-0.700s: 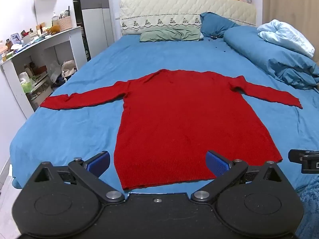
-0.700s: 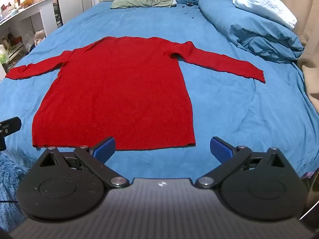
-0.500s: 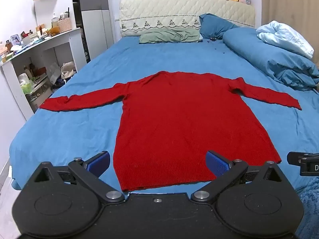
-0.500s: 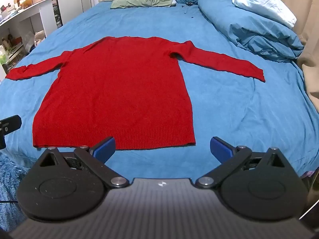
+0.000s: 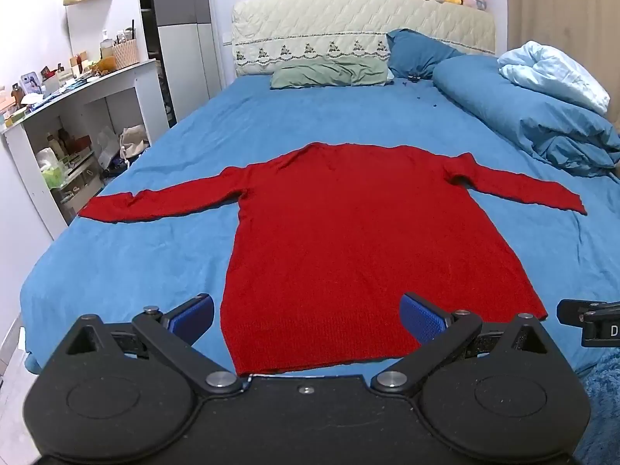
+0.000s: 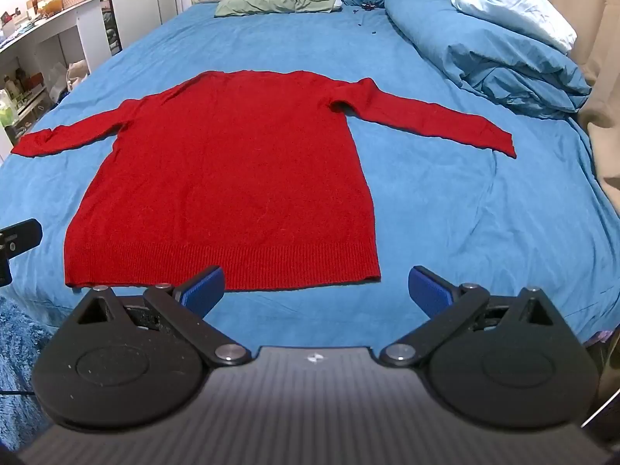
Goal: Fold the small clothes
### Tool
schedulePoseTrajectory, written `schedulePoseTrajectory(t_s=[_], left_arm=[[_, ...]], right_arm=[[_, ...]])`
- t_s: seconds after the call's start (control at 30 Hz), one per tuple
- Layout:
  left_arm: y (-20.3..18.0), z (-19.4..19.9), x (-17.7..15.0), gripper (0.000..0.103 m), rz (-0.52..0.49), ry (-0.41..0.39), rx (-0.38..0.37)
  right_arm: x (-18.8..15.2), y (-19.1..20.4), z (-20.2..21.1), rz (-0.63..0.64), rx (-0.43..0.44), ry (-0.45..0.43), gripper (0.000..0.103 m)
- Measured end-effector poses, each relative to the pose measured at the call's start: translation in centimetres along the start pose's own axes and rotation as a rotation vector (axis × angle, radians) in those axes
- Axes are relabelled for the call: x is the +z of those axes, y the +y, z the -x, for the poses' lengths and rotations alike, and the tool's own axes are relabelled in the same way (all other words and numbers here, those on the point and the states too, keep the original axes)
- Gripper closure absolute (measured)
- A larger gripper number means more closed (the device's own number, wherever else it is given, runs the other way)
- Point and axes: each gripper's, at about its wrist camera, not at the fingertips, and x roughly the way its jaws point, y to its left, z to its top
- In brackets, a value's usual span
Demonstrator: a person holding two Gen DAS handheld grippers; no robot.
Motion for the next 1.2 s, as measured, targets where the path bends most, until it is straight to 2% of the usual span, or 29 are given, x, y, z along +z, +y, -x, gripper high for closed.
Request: schedulePoseTrajectory(t_s=[1.2], left_arm=[[0.4, 0.54, 0.05, 0.0, 0.024, -0.013, -0.023]], right_arm=[[-0.16, 0.62, -0.37, 0.01, 0.008, 0.005, 0.0]])
